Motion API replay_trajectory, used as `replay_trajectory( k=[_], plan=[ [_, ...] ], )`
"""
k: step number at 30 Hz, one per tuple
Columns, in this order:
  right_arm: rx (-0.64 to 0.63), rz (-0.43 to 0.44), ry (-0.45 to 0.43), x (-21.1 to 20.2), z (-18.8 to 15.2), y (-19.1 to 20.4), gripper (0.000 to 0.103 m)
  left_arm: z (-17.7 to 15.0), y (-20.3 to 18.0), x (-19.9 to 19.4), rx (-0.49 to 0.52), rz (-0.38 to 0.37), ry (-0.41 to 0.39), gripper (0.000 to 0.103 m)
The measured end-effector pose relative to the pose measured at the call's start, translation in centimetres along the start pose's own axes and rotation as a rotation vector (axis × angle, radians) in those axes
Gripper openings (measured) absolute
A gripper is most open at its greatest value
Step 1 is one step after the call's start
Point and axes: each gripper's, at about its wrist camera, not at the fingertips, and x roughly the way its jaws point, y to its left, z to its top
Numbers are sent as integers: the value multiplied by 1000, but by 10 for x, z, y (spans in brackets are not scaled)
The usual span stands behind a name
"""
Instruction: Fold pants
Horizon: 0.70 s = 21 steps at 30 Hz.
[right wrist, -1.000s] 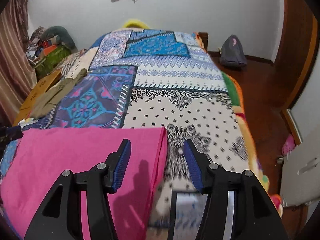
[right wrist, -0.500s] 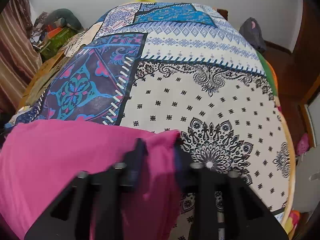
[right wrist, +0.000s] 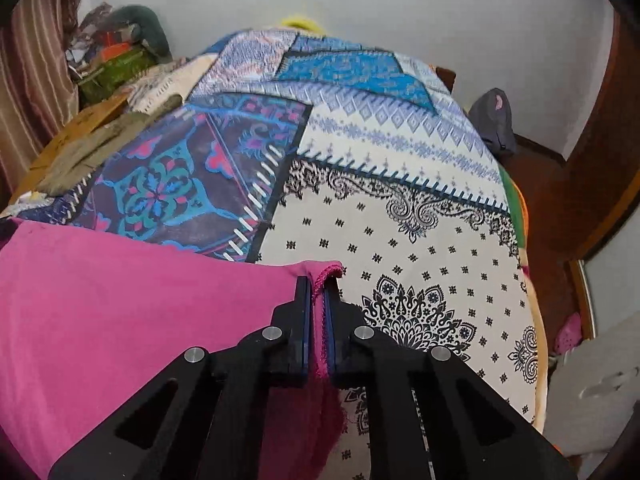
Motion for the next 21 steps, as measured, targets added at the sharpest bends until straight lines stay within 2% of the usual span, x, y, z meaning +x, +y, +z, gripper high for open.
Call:
replay_trajectory(
  k=[4, 6, 8, 12, 15, 18, 20, 21],
  plan=[
    [-40, -70, -26, -12, 4, 5, 8, 4, -5, -11, 44, 84, -6, 13],
    [-39, -66, -39, -23, 8, 3, 8, 8, -5, -23, 48, 97, -25, 13],
    [-30, -43, -56, -35, 11, 3, 10, 12, -8, -33, 40, 79, -38, 13],
    [-12, 17, -113, -61, 14, 13, 39, 16, -16, -42, 4, -9, -29, 15],
    [-29, 74, -138, -73, 10, 30, 41, 14, -31, -39, 3, -48, -11, 15],
    [-72, 133, -103, -69, 2, 51, 42, 7, -50, -31, 33, -70, 21, 16],
    [-102, 144, -57, -58, -6, 61, 43, -1, -62, -25, 56, -71, 49, 24],
    [-122, 154, -6, -48, -13, 66, 44, -5, -65, -25, 62, -59, 50, 27]
  ],
)
